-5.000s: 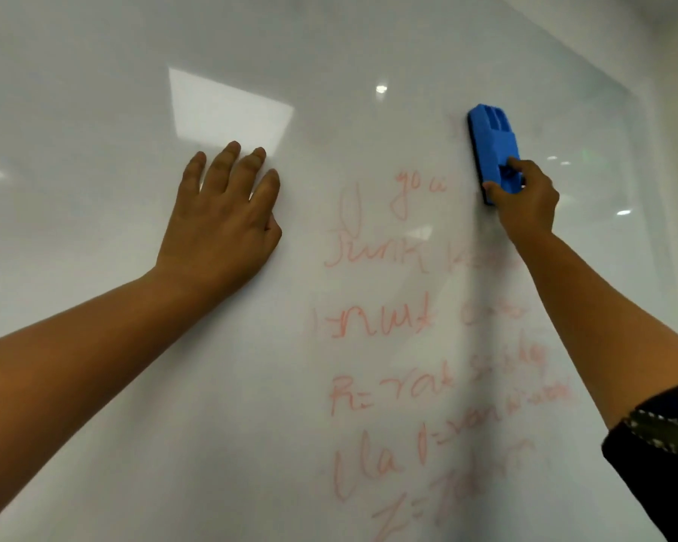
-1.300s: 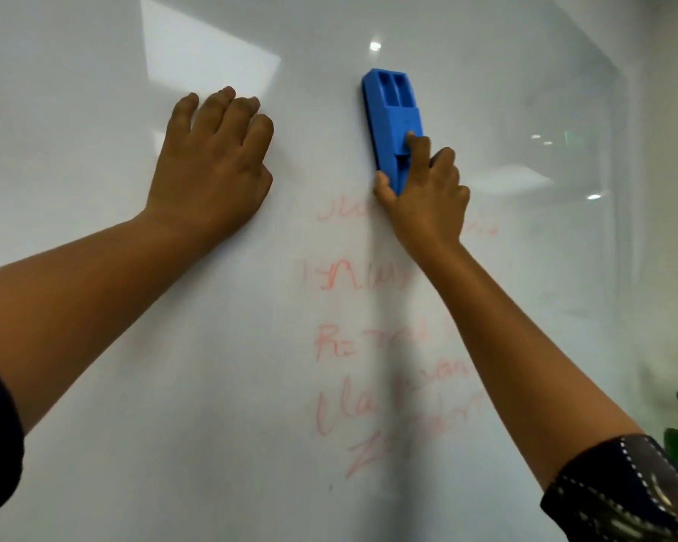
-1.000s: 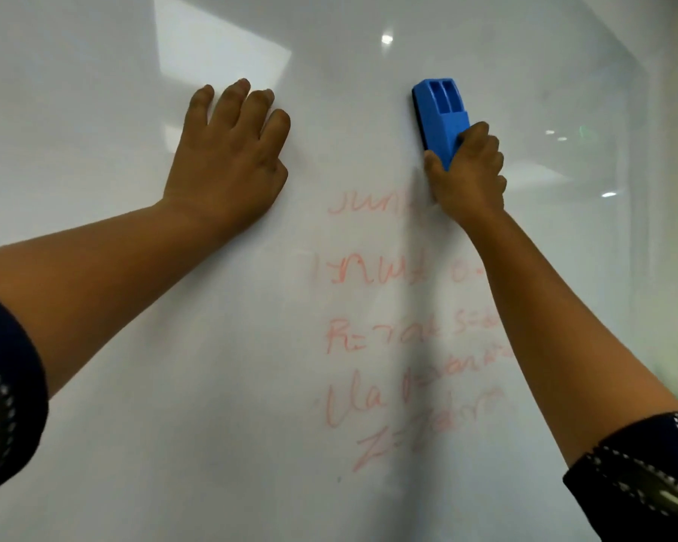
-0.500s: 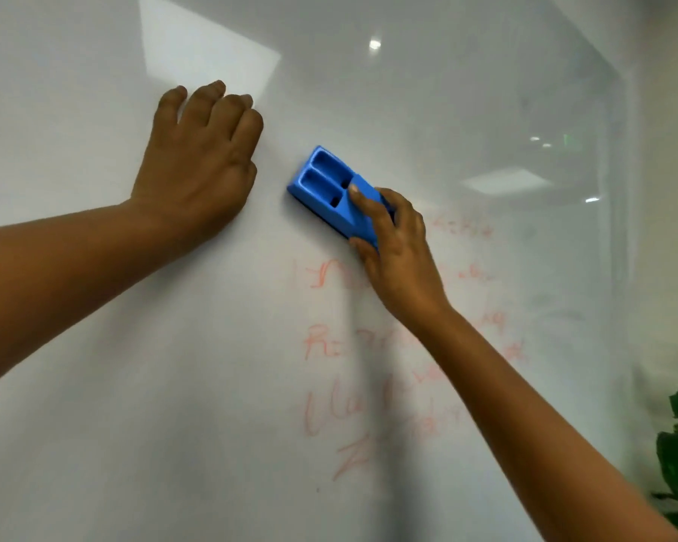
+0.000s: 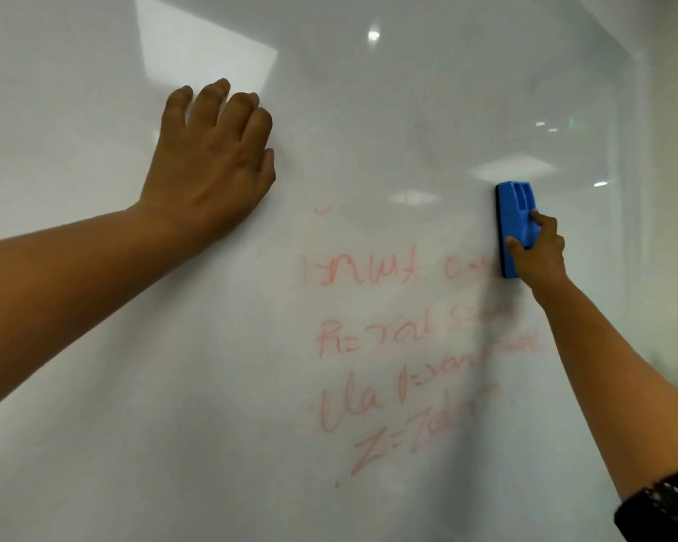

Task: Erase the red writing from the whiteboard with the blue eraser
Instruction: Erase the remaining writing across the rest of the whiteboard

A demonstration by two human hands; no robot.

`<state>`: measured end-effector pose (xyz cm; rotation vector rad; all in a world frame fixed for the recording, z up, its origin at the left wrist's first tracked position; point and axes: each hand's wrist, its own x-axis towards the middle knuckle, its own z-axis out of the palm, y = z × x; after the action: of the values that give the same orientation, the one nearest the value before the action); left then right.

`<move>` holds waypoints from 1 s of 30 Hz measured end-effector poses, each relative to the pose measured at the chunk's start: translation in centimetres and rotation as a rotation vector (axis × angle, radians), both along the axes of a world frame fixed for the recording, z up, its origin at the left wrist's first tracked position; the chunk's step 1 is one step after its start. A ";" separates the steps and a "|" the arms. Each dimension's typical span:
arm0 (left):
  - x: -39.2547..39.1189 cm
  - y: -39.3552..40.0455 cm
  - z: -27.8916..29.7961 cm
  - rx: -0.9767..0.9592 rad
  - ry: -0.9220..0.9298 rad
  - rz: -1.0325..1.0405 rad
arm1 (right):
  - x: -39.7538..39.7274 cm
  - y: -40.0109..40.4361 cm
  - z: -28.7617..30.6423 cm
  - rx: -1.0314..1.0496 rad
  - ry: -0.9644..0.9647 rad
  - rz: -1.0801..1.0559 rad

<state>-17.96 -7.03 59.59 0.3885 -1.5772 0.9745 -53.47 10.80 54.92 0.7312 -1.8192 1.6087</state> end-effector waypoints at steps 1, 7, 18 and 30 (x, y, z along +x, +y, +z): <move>0.0 0.0 0.0 0.003 0.000 -0.002 | 0.3 -0.2 -0.1 -0.012 -0.011 -0.004; 0.0 0.2 -0.1 0.016 0.013 -0.022 | 5.2 -2.0 0.9 -0.020 0.152 0.003; 0.1 0.5 -0.3 -0.002 0.080 -0.127 | 21.5 -9.1 -0.2 -0.008 0.498 -0.096; 0.1 0.7 -0.3 -0.002 0.037 -0.072 | 19.2 -7.8 -1.4 0.191 0.603 -0.149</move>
<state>-17.91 -6.30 59.28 0.3440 -1.5460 0.9083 -34.24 3.04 53.50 1.0097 -1.5389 0.9804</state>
